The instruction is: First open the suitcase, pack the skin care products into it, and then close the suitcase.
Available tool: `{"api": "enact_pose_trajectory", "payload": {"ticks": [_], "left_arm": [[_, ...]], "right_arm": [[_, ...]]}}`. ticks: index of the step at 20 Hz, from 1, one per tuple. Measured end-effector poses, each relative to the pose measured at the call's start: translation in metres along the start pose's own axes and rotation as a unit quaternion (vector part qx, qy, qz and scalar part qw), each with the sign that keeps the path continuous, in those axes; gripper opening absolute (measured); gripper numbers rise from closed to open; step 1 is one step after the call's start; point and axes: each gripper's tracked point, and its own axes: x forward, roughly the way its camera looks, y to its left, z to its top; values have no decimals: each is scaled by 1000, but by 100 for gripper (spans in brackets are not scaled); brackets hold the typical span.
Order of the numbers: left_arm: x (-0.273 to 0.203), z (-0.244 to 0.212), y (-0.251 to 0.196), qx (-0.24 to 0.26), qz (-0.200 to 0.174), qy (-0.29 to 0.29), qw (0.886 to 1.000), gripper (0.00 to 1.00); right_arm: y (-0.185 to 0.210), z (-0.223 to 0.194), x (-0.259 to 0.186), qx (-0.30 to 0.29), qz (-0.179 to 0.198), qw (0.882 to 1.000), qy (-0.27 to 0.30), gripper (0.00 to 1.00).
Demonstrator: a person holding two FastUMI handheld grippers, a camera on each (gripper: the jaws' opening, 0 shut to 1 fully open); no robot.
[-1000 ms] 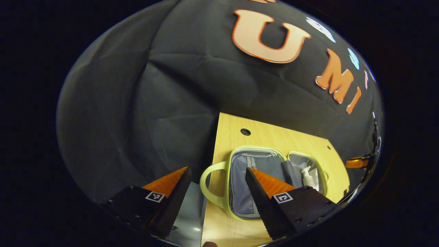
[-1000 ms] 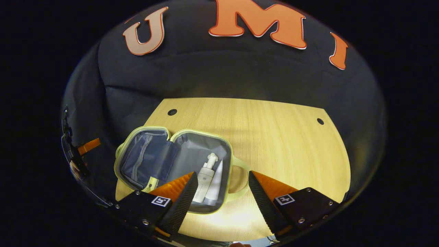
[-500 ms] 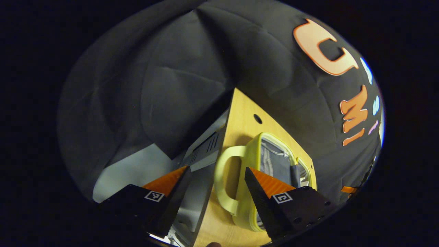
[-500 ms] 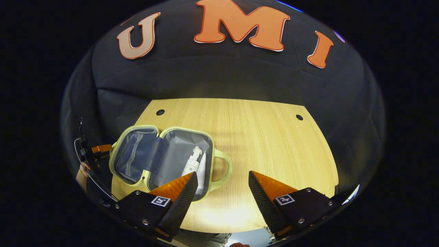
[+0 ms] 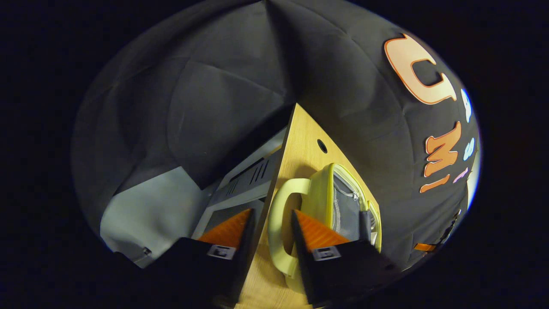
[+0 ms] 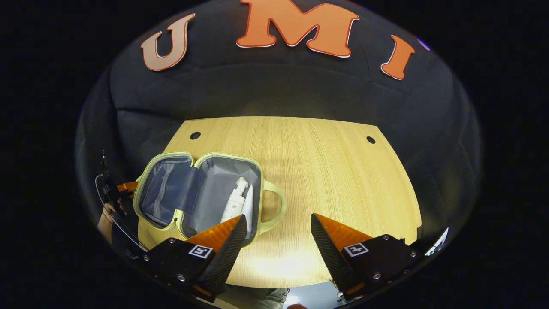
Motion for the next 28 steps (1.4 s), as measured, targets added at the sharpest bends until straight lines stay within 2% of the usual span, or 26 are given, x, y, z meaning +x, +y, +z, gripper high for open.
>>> {"api": "enact_pose_trajectory", "payload": {"ticks": [1,2,5,10,13,18,23,28], "left_arm": [[-5,2,-1,3,6,-1,1000,14],[-2,3,-2,5,6,-3,1000,17],[-14,5,-14,33,7,-19,999,9],[-51,20,-49,119,34,-43,991,8],[-82,36,-92,178,41,-64,981,8],[-125,40,-174,234,57,-84,967,8],[-159,18,-260,272,90,-107,952,8],[-155,-16,-340,324,130,-114,930,8]], "right_arm": [[1,0,-1,1,3,1000,0,95],[2,0,0,2,6,1000,-2,95],[-9,3,-3,3,2,1000,-12,95],[-20,5,-4,16,11,999,-25,95],[-26,11,-4,14,21,999,-36,95],[-46,26,0,-1,59,996,-67,95],[-78,47,11,-5,102,990,-98,95],[-116,60,3,0,136,983,-121,95]]}}
